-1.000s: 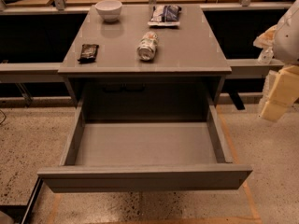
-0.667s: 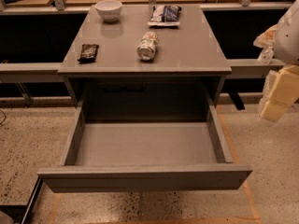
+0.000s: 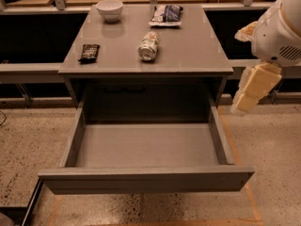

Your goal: Place 7up can into top drawer

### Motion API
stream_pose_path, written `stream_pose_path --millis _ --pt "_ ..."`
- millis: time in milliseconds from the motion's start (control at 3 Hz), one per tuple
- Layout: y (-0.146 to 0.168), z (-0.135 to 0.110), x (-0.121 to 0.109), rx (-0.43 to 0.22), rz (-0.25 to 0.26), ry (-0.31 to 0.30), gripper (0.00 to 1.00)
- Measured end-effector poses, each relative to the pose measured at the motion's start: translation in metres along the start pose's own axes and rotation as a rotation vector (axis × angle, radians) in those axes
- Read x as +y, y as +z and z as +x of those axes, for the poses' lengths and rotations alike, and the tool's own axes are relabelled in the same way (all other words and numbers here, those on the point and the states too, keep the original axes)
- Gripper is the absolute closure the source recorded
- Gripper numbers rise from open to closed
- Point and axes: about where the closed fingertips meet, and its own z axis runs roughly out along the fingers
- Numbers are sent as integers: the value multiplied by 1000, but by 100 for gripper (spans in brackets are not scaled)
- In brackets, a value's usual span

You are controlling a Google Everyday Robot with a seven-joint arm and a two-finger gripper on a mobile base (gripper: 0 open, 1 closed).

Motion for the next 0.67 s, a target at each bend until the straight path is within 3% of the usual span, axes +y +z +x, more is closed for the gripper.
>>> stream_pose_path --millis 333,667 --pt "0 0 0 0 0 0 0" --pt "8 -2 -2 -29 -17 38 0"
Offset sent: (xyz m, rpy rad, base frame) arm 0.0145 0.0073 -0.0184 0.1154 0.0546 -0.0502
